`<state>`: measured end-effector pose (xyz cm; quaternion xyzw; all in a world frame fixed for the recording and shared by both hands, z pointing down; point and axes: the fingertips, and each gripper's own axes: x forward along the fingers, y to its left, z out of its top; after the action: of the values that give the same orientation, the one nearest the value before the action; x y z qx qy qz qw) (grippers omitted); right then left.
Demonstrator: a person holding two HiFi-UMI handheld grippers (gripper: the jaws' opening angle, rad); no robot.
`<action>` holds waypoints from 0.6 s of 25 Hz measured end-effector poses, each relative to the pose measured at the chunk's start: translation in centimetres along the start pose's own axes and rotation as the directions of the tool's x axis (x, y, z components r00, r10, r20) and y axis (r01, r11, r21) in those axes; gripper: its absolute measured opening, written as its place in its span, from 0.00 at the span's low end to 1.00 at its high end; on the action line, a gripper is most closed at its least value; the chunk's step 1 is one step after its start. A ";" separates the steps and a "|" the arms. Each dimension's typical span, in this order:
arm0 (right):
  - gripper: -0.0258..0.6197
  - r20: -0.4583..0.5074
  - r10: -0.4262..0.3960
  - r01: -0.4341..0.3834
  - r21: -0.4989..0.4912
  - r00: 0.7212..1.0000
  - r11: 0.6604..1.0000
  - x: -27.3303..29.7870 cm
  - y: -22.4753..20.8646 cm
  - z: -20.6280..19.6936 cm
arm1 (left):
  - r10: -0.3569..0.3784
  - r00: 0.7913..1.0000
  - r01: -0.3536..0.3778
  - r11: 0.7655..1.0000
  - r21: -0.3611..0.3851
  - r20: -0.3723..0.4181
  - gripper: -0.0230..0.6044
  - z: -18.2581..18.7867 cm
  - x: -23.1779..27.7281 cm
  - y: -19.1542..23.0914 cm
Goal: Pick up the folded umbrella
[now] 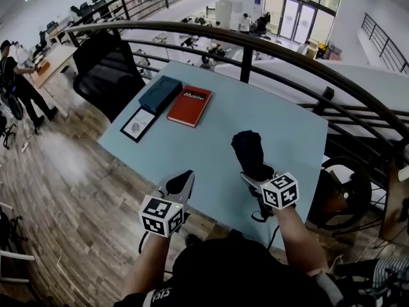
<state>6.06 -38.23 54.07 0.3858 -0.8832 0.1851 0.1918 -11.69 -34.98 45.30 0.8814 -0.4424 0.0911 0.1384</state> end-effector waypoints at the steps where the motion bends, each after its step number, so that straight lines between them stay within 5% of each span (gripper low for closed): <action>1: 0.45 0.027 0.007 -0.007 0.006 1.000 1.000 -0.1 0.4 1.1 | 0.003 1.000 -0.003 1.000 0.004 0.007 0.04 0.3 -0.2 0.4; 15: 0.45 0.310 0.105 -0.094 -0.050 0.945 0.994 -3.4 6.3 10.8 | 0.020 0.997 -0.020 1.000 -0.004 0.072 0.04 2.5 -2.9 3.0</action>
<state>1.37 -37.30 42.10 0.3617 -0.9239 0.1158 0.0466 -15.71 -35.29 42.64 0.8794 -0.4559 0.0600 0.1229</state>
